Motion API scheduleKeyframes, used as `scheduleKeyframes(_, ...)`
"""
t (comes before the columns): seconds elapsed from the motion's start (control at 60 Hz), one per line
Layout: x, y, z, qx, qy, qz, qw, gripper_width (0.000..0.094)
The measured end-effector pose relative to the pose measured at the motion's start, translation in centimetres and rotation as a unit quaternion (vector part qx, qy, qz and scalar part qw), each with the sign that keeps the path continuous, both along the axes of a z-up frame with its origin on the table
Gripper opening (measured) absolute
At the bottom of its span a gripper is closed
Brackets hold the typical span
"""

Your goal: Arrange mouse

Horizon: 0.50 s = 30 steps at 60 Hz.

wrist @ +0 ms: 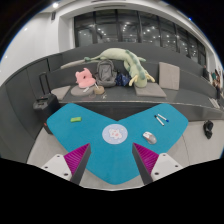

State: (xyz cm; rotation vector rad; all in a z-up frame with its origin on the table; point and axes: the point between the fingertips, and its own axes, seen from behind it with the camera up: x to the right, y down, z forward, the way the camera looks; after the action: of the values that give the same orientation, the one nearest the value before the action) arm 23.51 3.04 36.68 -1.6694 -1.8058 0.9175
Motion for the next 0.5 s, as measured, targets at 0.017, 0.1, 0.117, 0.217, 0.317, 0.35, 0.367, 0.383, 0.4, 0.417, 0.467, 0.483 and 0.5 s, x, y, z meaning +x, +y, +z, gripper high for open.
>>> scheduleKeyframes(0.017, 0.0, 0.0, 0.0, 0.001, 0.000, 0.002, 1.000, 0.0856)
scheduleKeyframes(0.1, -0.3, 0.4, -0.2, 0.007, 0.005, 0.005, 1.000, 0.0856)
scheduleKeyframes(0.117, -0.3, 0.5, -0.3, 0.007, 0.006, 0.006, 1.000, 0.0857)
scheduleKeyframes(0.217, -1.5, 1.7, -1.3, 0.008, 0.015, 0.006, 1.000, 0.0858)
scheduleKeyframes(0.317, -2.2, 3.6, -2.6, 0.018, 0.023, -0.003, 1.000, 0.0857)
scheduleKeyframes(0.35, -2.5, 4.5, -3.2, 0.022, 0.026, -0.008, 0.999, 0.0857)
scheduleKeyframes(0.367, -2.7, 5.0, -3.6, 0.023, 0.026, -0.011, 0.999, 0.0856)
scheduleKeyframes(0.383, -2.8, 5.4, -4.0, 0.024, 0.026, -0.013, 0.999, 0.0856)
scheduleKeyframes(0.4, -2.9, 5.9, -4.4, 0.025, 0.026, -0.016, 0.999, 0.0856)
scheduleKeyframes(0.417, -3.1, 6.4, -4.7, 0.025, 0.027, -0.018, 0.999, 0.0855)
scheduleKeyframes(0.467, -3.3, 7.4, -5.6, 0.024, 0.027, -0.024, 0.999, 0.0858)
scheduleKeyframes(0.483, -3.4, 7.9, -6.1, 0.025, 0.026, -0.027, 0.999, 0.0857)
scheduleKeyframes(0.5, -3.5, 8.3, -6.5, 0.025, 0.026, -0.028, 0.999, 0.0857)
